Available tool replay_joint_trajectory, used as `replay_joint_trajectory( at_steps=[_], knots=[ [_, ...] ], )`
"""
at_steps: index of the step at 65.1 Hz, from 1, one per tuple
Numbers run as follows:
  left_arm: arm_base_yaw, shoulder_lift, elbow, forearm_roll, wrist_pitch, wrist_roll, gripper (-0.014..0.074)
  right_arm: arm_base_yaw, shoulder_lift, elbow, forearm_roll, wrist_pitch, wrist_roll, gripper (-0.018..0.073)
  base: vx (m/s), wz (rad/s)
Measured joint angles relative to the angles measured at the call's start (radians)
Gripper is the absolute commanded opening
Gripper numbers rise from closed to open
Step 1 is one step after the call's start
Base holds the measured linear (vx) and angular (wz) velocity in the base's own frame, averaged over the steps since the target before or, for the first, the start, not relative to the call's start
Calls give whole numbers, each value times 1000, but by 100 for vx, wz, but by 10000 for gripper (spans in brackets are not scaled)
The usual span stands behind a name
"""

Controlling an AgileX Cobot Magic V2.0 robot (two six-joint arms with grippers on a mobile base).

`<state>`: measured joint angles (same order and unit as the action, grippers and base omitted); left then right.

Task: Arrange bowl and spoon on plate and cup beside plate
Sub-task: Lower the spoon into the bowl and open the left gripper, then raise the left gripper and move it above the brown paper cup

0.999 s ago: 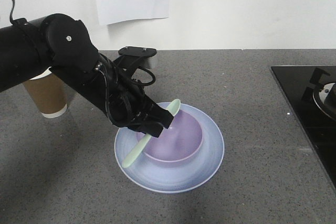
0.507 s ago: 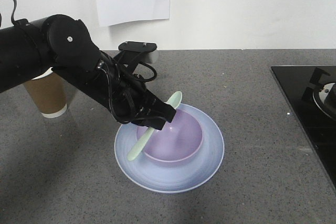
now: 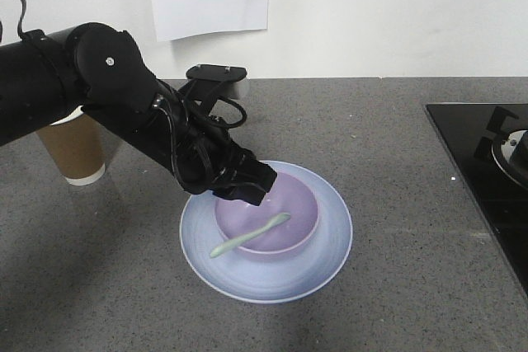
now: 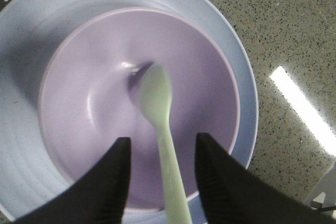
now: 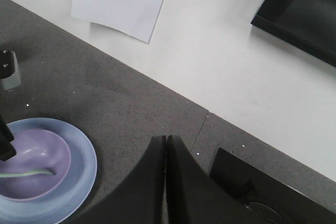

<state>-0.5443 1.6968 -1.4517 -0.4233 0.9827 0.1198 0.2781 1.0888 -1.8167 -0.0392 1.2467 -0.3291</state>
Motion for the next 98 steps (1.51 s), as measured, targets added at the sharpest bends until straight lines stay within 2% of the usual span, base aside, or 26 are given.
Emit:
replay_joint_trajectory(
  at_steps=[8,17,22,29,35,42,54,58,62,68,76,87,98],
  knots=[
    [0,0,0,0,-1,0,446,0,0,0,0,0,0,-5,0,0],
    [0,0,-13,7,11,0,444,0,0,0,0,0,3,-5,0,0],
    [0,0,-55,35,40,0,444,0,0,0,0,0,3,-5,0,0],
    [0,0,-158,123,108,-19,444,0,0,0,0,1,3,-5,0,0],
    [0,0,-260,240,194,-50,444,0,0,0,0,1,3,-5,0,0],
    [-1,0,-381,450,257,-92,444,0,0,0,0,1,3,-5,0,0],
    [8,-16,-469,899,270,-211,444,0,0,0,0,2,3,-5,0,0],
    [34,-24,-473,1002,270,-253,444,0,0,0,0,2,3,-5,0,0],
    [75,-26,-476,1058,270,-279,444,0,0,0,0,2,3,-5,0,0],
    [157,-26,-476,1071,271,-295,444,0,0,0,0,2,3,-5,0,0],
    [273,-26,-476,1019,271,-300,444,0,0,0,-1,2,3,-5,0,0],
    [438,-26,-476,846,268,-289,444,0,0,0,-1,3,3,-5,0,0],
    [522,-11,-476,636,274,-213,444,0,0,0,-1,3,3,-5,0,0]
  ],
)
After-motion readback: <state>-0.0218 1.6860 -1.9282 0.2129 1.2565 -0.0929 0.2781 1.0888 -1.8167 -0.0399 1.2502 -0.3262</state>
